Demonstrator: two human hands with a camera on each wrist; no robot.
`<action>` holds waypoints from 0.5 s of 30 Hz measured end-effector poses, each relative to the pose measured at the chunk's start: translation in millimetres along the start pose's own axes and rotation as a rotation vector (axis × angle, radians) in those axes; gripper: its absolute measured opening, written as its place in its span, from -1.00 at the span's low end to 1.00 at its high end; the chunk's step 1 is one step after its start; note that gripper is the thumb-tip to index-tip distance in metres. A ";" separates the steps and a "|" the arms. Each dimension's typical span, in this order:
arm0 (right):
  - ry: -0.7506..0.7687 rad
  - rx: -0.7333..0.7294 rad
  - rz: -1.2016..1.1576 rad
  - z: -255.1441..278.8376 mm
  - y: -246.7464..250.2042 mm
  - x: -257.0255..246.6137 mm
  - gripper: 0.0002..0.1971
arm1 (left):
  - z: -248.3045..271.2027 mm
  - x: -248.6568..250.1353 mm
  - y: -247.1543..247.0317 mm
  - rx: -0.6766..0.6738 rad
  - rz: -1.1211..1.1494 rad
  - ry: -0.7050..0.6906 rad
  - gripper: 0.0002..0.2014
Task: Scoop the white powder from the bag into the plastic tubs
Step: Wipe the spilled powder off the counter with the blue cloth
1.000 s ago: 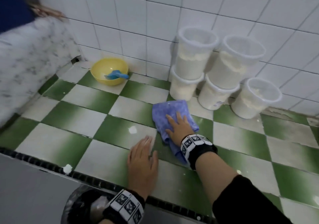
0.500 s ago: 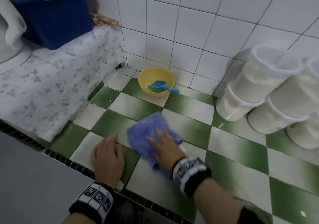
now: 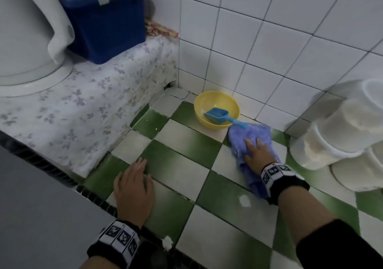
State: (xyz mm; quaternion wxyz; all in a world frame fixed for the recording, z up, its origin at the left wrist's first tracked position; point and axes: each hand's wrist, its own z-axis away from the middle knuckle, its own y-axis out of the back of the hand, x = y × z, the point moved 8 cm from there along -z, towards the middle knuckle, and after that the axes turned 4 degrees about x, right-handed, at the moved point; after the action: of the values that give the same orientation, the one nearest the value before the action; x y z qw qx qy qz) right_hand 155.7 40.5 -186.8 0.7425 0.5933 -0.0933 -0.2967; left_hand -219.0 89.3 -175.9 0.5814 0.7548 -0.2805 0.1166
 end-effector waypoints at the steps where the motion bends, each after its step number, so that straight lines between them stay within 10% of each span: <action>1: 0.029 -0.004 -0.016 2.3 -0.2 -16.1 -0.35 | -1.6 -2.5 1.7 0.013 0.014 0.014 -0.52; 9: 0.391 -0.160 0.029 116.4 -48.6 -148.6 -0.37 | -1.7 -17.8 14.7 0.156 0.194 0.146 -0.52; 15: 0.466 -0.107 0.279 43.7 -53.3 -205.5 -0.34 | -1.4 -35.6 21.2 0.178 0.264 0.163 -0.53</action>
State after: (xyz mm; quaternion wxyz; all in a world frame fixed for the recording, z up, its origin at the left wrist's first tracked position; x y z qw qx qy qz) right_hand -49.0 111.3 -180.7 0.8079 0.5869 0.0147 -0.0515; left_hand -259.6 97.3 -176.1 0.5126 0.7481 -0.3175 0.2770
